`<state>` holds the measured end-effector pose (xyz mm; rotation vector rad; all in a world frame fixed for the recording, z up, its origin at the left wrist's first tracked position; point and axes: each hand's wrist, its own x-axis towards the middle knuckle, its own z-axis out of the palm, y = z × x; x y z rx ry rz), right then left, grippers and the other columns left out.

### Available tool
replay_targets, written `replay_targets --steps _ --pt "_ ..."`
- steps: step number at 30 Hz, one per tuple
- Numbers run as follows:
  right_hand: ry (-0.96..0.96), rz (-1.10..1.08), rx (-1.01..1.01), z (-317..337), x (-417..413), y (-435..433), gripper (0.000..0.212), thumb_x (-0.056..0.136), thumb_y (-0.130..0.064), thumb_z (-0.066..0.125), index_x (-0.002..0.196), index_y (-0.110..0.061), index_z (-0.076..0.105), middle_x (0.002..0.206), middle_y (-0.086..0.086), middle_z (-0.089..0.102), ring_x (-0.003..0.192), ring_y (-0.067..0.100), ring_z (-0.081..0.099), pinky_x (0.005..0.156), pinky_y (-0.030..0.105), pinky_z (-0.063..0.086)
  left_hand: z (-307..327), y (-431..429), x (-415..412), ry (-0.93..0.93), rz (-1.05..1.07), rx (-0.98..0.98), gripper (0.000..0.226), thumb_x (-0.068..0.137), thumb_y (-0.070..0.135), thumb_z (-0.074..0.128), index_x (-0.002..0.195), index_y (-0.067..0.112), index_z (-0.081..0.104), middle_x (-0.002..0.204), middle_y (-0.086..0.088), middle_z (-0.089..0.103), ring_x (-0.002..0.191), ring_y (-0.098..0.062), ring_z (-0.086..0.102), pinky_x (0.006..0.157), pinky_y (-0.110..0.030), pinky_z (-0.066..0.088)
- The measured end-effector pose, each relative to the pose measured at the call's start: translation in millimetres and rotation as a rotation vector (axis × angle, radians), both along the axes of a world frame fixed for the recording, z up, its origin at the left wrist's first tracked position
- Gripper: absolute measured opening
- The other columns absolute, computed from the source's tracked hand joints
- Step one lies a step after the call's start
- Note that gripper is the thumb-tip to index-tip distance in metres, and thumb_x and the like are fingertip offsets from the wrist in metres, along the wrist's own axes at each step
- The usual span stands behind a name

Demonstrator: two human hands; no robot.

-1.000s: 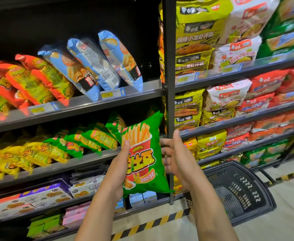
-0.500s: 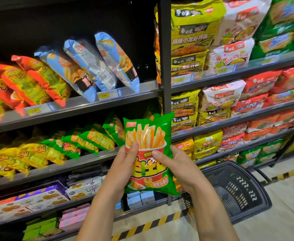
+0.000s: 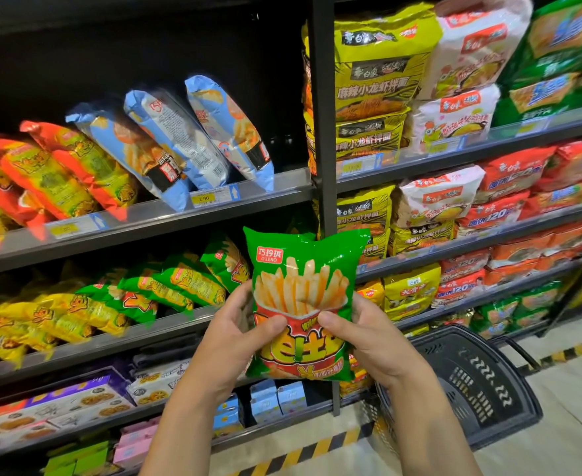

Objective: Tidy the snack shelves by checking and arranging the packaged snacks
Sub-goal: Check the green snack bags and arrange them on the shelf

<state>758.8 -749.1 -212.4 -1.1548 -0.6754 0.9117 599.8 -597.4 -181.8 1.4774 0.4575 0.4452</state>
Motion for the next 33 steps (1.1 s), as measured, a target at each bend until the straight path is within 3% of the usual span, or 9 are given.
replay_targets --steps 6,13,15,18,21,24,27,30,33 --pt "0.09 -0.004 -0.158 12.6 -3.6 6.7 0.055 0.091 -0.052 0.073 0.128 -0.011 0.07 0.12 0.015 0.077 0.115 0.034 0.073 0.11 0.055 0.051 6.7 -7.2 13.2 0.091 0.112 -0.065 0.041 0.085 0.039 0.073 0.122 0.023 0.066 0.114 -0.001 0.08 0.096 -0.015 0.079 0.068 -0.023 0.061" --pt "0.128 -0.036 -0.243 23.4 -5.4 11.2 0.048 0.1 -0.054 0.056 0.115 -0.014 0.077 0.108 0.011 0.081 0.101 0.027 0.078 0.095 0.042 0.061 10.4 -7.8 18.3 0.188 0.099 -0.039 0.03 0.098 0.048 0.063 0.112 0.023 0.067 0.095 0.004 0.082 0.071 0.007 0.073 0.053 -0.005 0.047" --pt "0.16 -0.04 -0.235 22.8 -5.0 12.7 0.047 0.099 -0.056 0.056 0.117 -0.016 0.076 0.11 0.011 0.081 0.104 0.028 0.078 0.1 0.047 0.058 11.6 -9.8 20.9 0.183 0.099 -0.038 0.028 0.097 0.05 0.063 0.111 0.026 0.064 0.095 0.009 0.082 0.073 0.007 0.074 0.055 -0.006 0.049" --pt "0.248 -0.05 -0.185 24.3 -6.7 14.1 0.039 0.102 -0.049 0.057 0.121 -0.018 0.074 0.111 0.011 0.08 0.105 0.029 0.077 0.098 0.047 0.059 9.5 -9.7 25.0 0.16 0.162 -0.046 0.046 0.092 0.049 0.07 0.126 0.018 0.064 0.112 -0.001 0.081 0.09 -0.011 0.079 0.06 -0.014 0.056" --pt "0.261 -0.088 -0.172 18.1 -5.4 17.2 0.037 0.101 -0.044 0.062 0.125 -0.016 0.07 0.111 0.012 0.08 0.105 0.032 0.077 0.102 0.052 0.057 2.8 -6.8 26.7 0.163 0.263 0.002 0.068 0.081 0.056 0.076 0.136 0.021 0.058 0.128 0.002 0.071 0.107 -0.014 0.073 0.074 -0.024 0.058" --pt "0.13 -0.175 -0.176 9.4 -3.0 21.1 0.031 0.103 -0.038 0.062 0.129 -0.02 0.064 0.11 0.006 0.081 0.101 0.026 0.078 0.098 0.052 0.06 -1.8 -2.2 26.1 0.194 0.354 0.189 0.051 0.089 0.043 0.079 0.134 0.033 0.056 0.132 0.011 0.063 0.108 0.002 0.063 0.076 -0.025 0.053" --pt "0.009 -0.265 -0.177 7.2 -7.3 27.0 0.024 0.102 -0.04 0.064 0.124 -0.031 0.062 0.111 -0.001 0.08 0.1 0.018 0.078 0.095 0.05 0.061 -3.9 -5.7 28.5 0.171 0.285 0.212 0.031 0.099 0.033 0.071 0.126 0.042 0.059 0.129 0.019 0.065 0.098 0.013 0.066 0.075 -0.018 0.053" --pt "-0.147 -0.292 -0.224 6.0 -13.2 31.6 0.033 0.097 -0.051 0.068 0.124 -0.037 0.058 0.116 -0.009 0.074 0.104 0.008 0.074 0.098 0.048 0.06 -2.9 -17.9 34.0 0.163 0.145 0.119 0.024 0.103 0.035 0.063 0.122 0.048 0.058 0.113 0.029 0.072 0.093 0.018 0.067 0.071 -0.011 0.054" --pt "-0.145 -0.2 -0.217 5.3 -14.4 33.1 0.04 0.101 -0.05 0.062 0.138 -0.035 0.054 0.123 -0.01 0.072 0.11 0.004 0.071 0.102 0.041 0.057 -4.0 -20.0 33.8 0.196 0.067 0.073 0.033 0.098 0.053 0.061 0.13 0.052 0.056 0.106 0.031 0.074 0.095 0.012 0.069 0.076 -0.019 0.059"
